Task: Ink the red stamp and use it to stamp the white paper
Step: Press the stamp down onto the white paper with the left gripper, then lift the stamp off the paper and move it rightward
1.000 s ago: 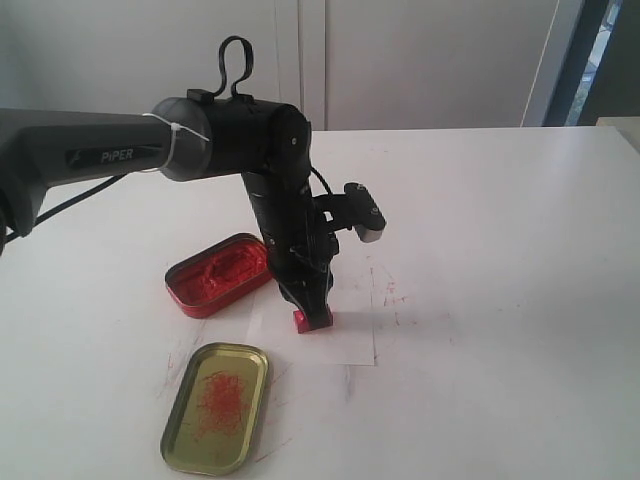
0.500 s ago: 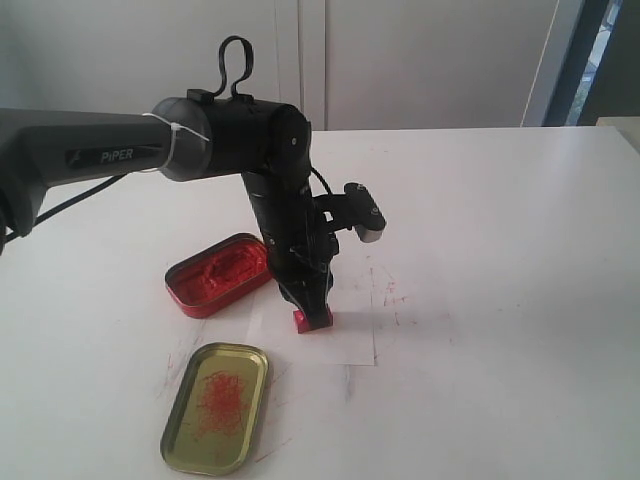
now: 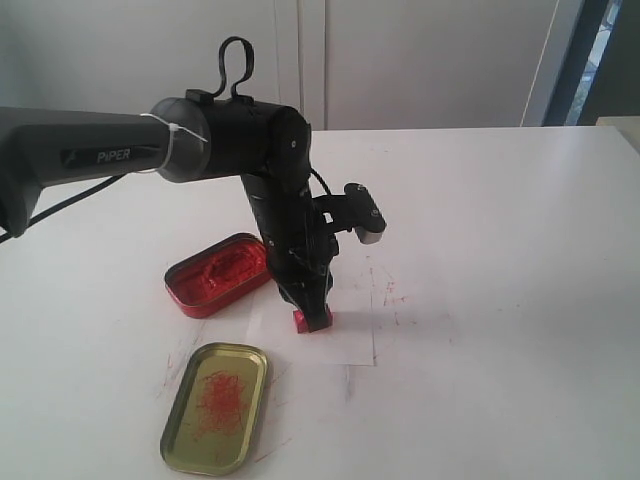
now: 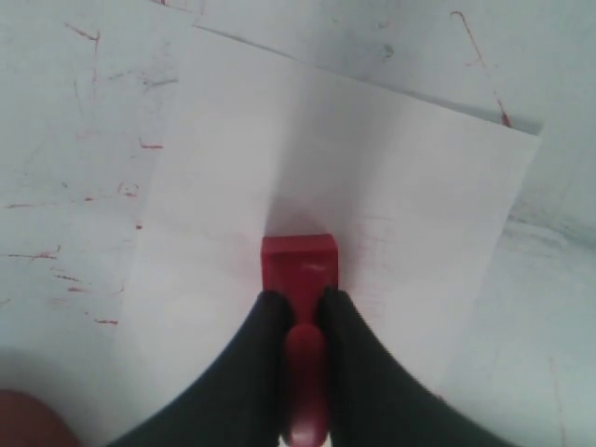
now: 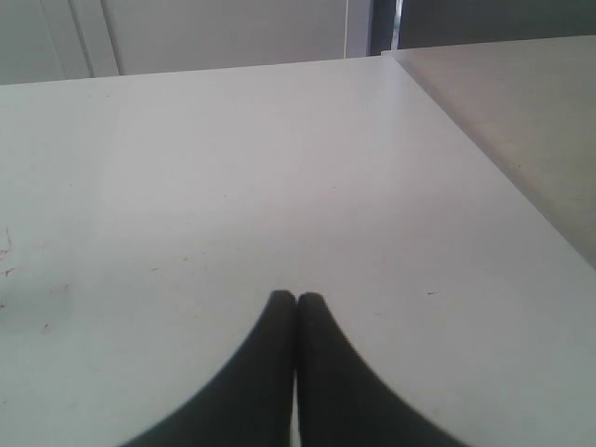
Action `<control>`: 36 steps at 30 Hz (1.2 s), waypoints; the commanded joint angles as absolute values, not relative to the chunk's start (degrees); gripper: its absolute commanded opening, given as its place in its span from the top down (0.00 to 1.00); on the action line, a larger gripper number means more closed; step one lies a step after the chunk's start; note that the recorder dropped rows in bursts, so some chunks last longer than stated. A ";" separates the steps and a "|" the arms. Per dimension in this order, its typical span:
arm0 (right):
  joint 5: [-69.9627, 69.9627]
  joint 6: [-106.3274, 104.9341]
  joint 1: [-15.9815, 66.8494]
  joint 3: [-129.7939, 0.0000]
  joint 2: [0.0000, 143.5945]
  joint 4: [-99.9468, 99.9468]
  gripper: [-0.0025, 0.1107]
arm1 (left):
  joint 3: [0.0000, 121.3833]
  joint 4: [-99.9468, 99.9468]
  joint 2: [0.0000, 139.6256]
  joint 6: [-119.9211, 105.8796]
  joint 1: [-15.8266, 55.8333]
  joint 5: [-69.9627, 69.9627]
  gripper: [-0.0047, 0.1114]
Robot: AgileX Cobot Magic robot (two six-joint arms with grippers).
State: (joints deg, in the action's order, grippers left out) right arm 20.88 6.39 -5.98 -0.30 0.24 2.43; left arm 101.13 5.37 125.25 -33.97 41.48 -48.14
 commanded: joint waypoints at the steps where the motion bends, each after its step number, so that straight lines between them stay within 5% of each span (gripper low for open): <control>1: 20.04 6.33 -5.75 0.00 0.00 2.56 0.98 | 100.04 3.87 125.30 -34.33 41.71 -48.16 0.96; 36: 20.04 6.33 -5.75 0.00 0.00 2.56 0.98 | 100.04 4.36 119.95 -31.26 41.71 -49.29 0.96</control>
